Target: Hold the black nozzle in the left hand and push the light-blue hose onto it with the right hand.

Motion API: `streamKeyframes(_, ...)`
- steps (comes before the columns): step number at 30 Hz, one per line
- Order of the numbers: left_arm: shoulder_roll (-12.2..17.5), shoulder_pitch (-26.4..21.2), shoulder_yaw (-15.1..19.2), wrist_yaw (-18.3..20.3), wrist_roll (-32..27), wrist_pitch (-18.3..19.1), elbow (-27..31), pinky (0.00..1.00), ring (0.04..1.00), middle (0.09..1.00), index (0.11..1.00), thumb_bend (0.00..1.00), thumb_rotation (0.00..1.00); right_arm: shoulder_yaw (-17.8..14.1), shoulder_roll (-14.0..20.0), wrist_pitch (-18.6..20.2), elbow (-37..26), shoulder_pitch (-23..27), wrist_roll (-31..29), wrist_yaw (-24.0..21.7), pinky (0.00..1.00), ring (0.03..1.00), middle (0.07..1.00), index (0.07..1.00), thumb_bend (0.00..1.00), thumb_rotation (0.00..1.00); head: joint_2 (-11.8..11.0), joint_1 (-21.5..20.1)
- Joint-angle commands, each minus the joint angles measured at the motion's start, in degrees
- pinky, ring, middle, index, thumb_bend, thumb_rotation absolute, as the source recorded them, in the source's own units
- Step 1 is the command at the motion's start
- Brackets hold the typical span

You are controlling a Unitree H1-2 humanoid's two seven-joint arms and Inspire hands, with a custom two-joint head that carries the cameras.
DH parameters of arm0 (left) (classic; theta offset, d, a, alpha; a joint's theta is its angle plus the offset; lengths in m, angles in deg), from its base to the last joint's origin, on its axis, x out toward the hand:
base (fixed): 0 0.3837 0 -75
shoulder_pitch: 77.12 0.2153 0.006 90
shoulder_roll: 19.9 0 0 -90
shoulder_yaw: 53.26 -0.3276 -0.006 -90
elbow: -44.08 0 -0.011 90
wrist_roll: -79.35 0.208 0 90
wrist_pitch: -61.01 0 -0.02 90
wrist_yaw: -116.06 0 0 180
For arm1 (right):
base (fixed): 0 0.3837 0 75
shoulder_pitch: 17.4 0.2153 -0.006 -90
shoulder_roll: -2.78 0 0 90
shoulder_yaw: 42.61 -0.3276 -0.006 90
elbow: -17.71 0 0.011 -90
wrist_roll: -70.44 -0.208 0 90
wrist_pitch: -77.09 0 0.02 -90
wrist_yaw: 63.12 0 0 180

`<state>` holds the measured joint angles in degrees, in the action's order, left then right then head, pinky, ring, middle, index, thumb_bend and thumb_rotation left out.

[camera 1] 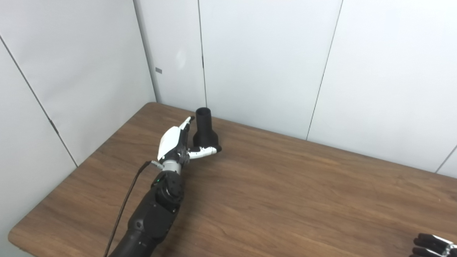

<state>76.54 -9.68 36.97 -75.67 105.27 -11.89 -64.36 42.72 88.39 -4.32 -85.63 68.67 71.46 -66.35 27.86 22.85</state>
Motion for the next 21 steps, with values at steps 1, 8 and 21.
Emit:
streamKeyframes(1,0.4,0.2,-2.3,2.4,1.2,1.6,-2.4,0.83,0.927,0.937,0.951,1.0,0.37,-0.6,0.6,-1.3,-1.8,0.5,0.3,0.3,0.54,0.646,0.667,0.645,0.24,0.0,0.1,-0.1)
streamKeyframes(8,1.3,0.0,-6.5,0.8,4.9,-0.2,-5.8,0.92,0.865,0.877,0.909,1.0,0.33,-0.4,0.7,-1.0,-2.0,0.5,1.3,0.2,0.56,0.654,0.671,0.65,0.24,0.0,0.2,-0.2)
streamKeyframes(21,1.0,-0.8,-5.5,-0.3,4.4,-1.2,-10.4,0.91,0.887,0.903,0.92,1.0,0.33,-0.7,1.5,-1.3,-1.5,0.2,1.2,-0.2,0.57,0.661,0.677,0.657,0.24,0.0,0.5,-0.5)
